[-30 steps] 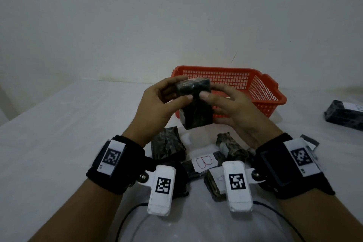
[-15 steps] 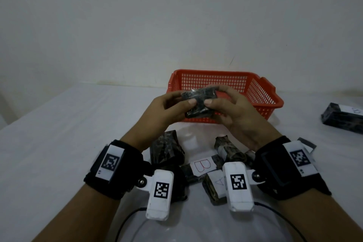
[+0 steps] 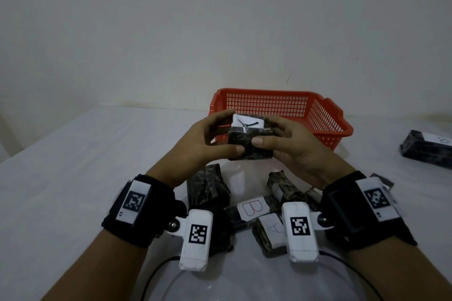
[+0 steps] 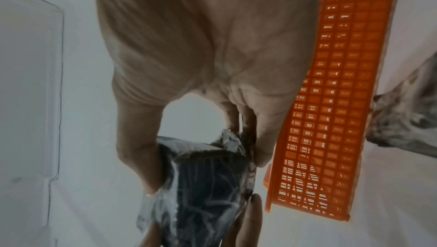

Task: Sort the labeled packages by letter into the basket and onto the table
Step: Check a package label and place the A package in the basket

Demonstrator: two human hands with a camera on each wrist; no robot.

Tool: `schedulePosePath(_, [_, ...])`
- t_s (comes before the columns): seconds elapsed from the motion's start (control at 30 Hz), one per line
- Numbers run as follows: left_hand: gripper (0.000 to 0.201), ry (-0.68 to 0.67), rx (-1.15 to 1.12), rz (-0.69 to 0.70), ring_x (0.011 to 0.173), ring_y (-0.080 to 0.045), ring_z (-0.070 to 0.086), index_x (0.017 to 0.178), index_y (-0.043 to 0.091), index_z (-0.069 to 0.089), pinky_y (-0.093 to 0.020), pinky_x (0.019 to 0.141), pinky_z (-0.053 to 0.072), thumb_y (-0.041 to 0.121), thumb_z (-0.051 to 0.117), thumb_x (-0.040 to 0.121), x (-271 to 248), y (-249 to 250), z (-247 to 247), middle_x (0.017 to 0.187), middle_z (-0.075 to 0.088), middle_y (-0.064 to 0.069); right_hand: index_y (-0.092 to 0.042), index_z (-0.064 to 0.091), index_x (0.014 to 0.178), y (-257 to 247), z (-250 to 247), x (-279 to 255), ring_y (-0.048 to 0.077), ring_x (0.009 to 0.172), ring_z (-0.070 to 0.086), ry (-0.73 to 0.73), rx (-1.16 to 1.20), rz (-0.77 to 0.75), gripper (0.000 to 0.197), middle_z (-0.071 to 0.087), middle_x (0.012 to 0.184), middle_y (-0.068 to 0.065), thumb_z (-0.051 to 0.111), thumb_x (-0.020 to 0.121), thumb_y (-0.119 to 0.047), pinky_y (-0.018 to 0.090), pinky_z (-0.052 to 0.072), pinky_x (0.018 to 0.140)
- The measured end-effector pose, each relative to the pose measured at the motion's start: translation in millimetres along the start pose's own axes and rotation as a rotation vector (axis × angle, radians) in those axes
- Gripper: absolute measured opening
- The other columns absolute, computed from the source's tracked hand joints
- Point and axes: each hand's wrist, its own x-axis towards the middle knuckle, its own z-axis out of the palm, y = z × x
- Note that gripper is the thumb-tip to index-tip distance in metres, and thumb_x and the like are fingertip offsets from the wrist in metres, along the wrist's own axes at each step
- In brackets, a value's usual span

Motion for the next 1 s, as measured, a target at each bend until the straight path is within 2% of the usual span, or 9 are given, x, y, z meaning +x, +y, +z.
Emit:
schedulePosePath(0.17, [0.078,-0.022,0.007,0.002,0.126,-0.012,0.061,0.149,0.019,0.044,-0.034,0.098,0.054,0.008,0.072,0.078,-0.5,0.7,-2.1,0.137,0.064,0.004,-0.009,0.066,0.128,-2.9,1.2,-2.4,0.025,0.12,0.07,-0.02,-0.034,0.019,0.052,0.076,0.123,0.009,0.077,0.077,-0.01,0.034,0.059,0.098])
schedulePosePath(0.3, [0.084,-0.126,-0.035,0.0,0.131,-0.016,0.058,0.151,0.019,0.042,-0.034,0.094,0.057,-0.007,0.06,0.073,-2.8,5.0,-5.2,0.139,0.062,0.004,-0.005,0.068,0.128,-12.0,8.4,-7.2,0.03,0.118,0.07,0.012,0.0,0.081,0.046,0.072,0.128,0.017,0.063,0.096,-0.037,0.035,0.062,0.092])
schedulePosePath(0.43, [0.086,-0.198,-0.052,-0.014,0.134,-0.016,0.056,0.152,0.021,0.042,-0.036,0.099,0.055,-0.01,0.054,0.073,-5.1,8.1,-1.1,0.145,0.058,0.004,-0.001,0.064,0.112,-7.3,5.1,-2.1,0.028,0.092,0.074,0.168,-0.029,0.136,0.024,0.074,0.113,0.021,0.065,0.099,-0.02,0.037,0.064,0.078])
schedulePosePath(0.53, [0.071,-0.065,-0.126,-0.084,0.118,-0.026,0.068,0.147,0.02,0.048,-0.039,0.092,0.059,-0.001,0.056,0.08,-0.1,9.2,2.4,0.138,0.063,-0.001,-0.004,0.062,0.114,-6.4,-3.6,0.1,0.024,0.084,0.077,0.242,0.026,0.134,0.02,0.076,0.108,0.017,0.068,0.095,-0.007,0.033,0.065,0.073])
schedulePosePath(0.67, [0.031,0.08,-0.196,-0.232,0.099,-0.036,0.075,0.131,0.013,0.06,-0.047,0.085,0.062,0.011,0.055,0.101,8.3,16.4,9.0,0.118,0.073,-0.015,0.0,0.065,0.129,-11.8,-16.0,1.0,0.031,0.108,0.075,0.291,0.068,0.091,0.033,0.075,0.12,0.02,0.064,0.096,-0.002,0.042,0.062,0.093])
schedulePosePath(0.77, [0.033,0.103,-0.16,-0.273,0.095,-0.034,0.076,0.12,0.014,0.069,-0.044,0.085,0.062,0.037,0.057,0.1,15.9,23.1,17.8,0.108,0.077,-0.013,-0.003,0.072,0.119,-9.3,-19.7,5.3,0.031,0.106,0.076,0.381,-0.017,0.09,0.025,0.079,0.113,0.016,0.065,0.096,-0.003,0.047,0.058,0.102])
schedulePosePath(0.83, [0.034,0.128,-0.084,-0.267,0.093,-0.03,0.077,0.114,0.015,0.072,-0.041,0.082,0.064,0.041,0.065,0.094,22.9,25.7,20.7,0.105,0.078,-0.01,-0.008,0.076,0.112,-6.8,-18.9,10.7,0.031,0.104,0.077,0.433,-0.078,0.09,0.02,0.081,0.107,0.012,0.069,0.094,-0.007,0.051,0.056,0.103])
schedulePosePath(0.93, [0.029,0.172,-0.023,-0.258,0.091,-0.029,0.077,0.111,0.01,0.074,-0.043,0.085,0.063,0.032,0.07,0.093,37.1,26.6,18.5,0.103,0.079,-0.011,-0.01,0.078,0.109,-13.4,-17.9,17.0,0.031,0.105,0.076,0.457,-0.083,0.123,0.017,0.081,0.105,0.01,0.07,0.095,-0.012,0.047,0.06,0.097])
schedulePosePath(1.0, [0.027,0.174,-0.012,-0.254,0.076,-0.02,0.075,0.112,0.007,0.074,-0.036,0.078,0.062,0.028,0.066,0.096,46.3,30.0,15.6,0.097,0.079,-0.01,-0.009,0.077,0.112,-24.3,-18.2,18.4,0.029,0.102,0.076,0.46,-0.083,0.147,0.019,0.08,0.107,0.011,0.07,0.096,-0.017,0.037,0.063,0.079])
